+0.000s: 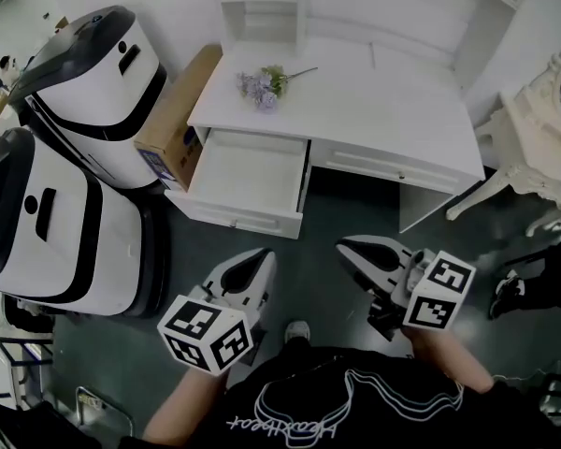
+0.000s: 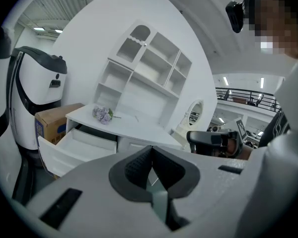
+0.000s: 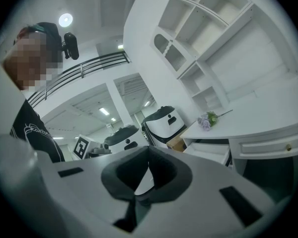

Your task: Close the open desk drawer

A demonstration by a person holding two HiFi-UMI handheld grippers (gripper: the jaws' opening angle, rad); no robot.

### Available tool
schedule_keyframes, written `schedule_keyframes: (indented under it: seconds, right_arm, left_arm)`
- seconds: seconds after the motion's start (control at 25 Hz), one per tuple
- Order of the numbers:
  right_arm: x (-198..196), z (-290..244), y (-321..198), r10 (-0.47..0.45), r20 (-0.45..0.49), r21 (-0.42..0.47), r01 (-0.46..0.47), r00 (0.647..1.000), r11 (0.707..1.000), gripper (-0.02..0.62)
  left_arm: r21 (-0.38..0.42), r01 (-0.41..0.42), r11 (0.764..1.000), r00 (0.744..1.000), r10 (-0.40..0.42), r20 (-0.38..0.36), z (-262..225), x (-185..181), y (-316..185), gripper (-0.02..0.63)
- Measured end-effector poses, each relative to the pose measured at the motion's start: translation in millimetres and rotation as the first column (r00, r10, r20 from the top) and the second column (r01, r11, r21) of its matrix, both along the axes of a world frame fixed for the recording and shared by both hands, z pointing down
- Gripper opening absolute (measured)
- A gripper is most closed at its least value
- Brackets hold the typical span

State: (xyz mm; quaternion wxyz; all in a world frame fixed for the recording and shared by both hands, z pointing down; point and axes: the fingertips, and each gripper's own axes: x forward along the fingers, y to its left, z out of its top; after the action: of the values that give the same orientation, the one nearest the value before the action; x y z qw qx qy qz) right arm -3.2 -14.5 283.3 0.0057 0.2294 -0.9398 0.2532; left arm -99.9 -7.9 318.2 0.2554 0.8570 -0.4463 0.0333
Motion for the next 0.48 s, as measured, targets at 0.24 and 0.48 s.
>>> schedule_keyframes:
  seconds: [0.24, 0.48]
  right_arm:
    - [-2, 13, -23, 0.035, -0.006, -0.030, -0.035, 0.999, 0.999, 0.006]
    - [-1, 29, -35, 0.048, -0.022, -0.053, -0.049, 0.999, 0.997, 0.006]
  left_arm:
    - [-0.045, 0.006, 0.999, 0.999, -0.004, 0.048, 37, -15, -32, 0.005]
    - [-0.068, 0.047, 0.997, 0.996, -0.041, 0.084, 75, -32, -56, 0.005]
